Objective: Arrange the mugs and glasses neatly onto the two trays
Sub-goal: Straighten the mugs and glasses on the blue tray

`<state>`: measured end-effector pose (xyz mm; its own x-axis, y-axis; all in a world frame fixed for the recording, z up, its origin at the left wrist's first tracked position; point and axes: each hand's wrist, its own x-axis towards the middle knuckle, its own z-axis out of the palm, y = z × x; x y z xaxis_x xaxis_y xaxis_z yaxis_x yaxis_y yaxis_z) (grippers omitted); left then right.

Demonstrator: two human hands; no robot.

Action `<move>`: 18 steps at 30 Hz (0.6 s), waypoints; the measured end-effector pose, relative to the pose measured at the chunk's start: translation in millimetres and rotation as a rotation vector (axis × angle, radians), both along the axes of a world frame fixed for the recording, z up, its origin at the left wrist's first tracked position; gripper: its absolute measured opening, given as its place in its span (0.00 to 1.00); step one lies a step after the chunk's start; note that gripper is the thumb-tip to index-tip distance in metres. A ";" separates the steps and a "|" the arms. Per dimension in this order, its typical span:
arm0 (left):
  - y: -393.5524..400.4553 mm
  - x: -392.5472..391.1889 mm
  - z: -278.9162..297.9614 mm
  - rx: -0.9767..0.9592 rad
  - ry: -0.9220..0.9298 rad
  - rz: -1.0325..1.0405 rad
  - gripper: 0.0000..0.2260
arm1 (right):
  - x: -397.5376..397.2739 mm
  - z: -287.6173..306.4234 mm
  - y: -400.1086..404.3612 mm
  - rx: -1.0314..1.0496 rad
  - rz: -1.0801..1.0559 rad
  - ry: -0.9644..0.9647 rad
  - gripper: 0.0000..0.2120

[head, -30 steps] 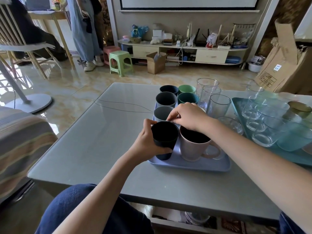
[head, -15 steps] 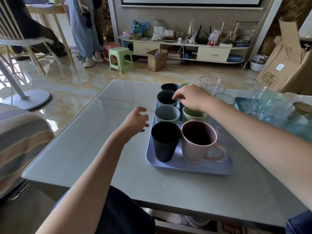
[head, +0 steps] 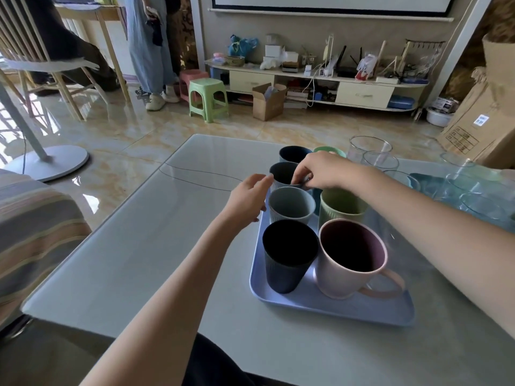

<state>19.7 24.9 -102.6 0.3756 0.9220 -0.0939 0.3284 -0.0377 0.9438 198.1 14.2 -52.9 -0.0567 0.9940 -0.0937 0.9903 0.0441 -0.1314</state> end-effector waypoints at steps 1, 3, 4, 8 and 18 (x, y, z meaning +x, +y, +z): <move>2.3 3.2 0.5 0.012 -0.010 0.002 0.18 | 2.4 3.6 1.7 -0.007 -0.013 0.043 0.21; 5.8 9.2 -0.5 0.039 -0.012 -0.006 0.19 | 9.4 12.5 7.8 0.018 -0.049 0.088 0.28; 7.2 11.5 -1.7 0.057 -0.007 -0.011 0.20 | 13.2 16.5 12.0 0.049 -0.068 0.079 0.29; 11.8 11.4 -6.1 0.079 -0.021 -0.020 0.19 | 21.0 12.6 31.1 0.117 -0.123 -0.097 0.17; 28.5 15.1 -21.9 0.122 -0.109 -0.062 0.14 | 15.9 -6.7 55.5 0.182 -0.108 -0.219 0.12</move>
